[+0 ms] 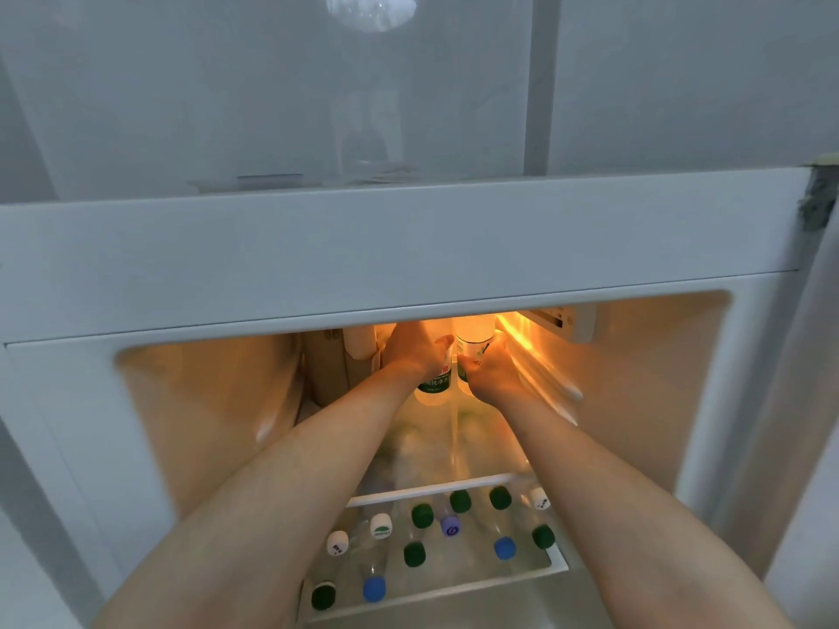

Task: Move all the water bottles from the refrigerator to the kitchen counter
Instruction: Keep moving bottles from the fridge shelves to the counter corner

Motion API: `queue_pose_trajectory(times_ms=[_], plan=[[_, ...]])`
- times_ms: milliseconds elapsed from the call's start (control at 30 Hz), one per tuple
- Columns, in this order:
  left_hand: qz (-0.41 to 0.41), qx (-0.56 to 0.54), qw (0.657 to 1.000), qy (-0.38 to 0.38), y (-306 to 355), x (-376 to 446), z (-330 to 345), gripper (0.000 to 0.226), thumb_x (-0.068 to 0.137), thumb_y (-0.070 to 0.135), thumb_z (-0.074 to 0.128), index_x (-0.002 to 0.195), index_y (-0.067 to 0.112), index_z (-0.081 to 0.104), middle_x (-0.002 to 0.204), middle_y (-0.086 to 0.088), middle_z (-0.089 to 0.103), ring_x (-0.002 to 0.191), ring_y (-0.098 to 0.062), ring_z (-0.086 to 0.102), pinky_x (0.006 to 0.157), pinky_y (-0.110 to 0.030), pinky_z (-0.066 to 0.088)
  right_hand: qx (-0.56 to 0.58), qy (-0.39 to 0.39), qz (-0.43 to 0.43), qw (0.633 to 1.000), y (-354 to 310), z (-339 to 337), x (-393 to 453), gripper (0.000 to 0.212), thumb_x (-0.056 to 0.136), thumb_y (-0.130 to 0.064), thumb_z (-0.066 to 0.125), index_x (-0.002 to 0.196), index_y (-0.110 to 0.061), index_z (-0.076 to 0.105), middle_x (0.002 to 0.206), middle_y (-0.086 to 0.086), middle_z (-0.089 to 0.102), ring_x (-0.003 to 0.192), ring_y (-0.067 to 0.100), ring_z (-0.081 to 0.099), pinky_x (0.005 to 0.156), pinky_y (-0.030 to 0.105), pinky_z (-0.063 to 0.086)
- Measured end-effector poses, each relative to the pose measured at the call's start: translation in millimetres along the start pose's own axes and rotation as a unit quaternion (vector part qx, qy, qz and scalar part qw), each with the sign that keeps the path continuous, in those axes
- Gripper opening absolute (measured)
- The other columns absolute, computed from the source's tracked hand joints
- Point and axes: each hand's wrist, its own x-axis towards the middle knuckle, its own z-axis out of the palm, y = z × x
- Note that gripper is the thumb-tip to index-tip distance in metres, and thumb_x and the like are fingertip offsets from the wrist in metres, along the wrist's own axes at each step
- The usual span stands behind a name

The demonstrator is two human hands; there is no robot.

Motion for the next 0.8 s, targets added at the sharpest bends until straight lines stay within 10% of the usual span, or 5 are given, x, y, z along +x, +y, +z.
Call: queue_pose_trajectory(times_ms=[800], plan=[[0.048,-0.109,0.984,0.132,-26.7,-152.1,-41.4,0.061,0.085,0.030,0.080,0.135,0.022,0.046,0.126,-0.001,0.059,0.115,-0.020,0.059,0.097,-0.043,0.054,0.080,0.020,-0.096,0.992,4.0,-10.0,-142.1,0.056,0.091,-0.009,0.073,0.138,-0.016,0.041,0.123,0.004,0.055,0.114,0.022,0.057,0.092,0.035,0.049]])
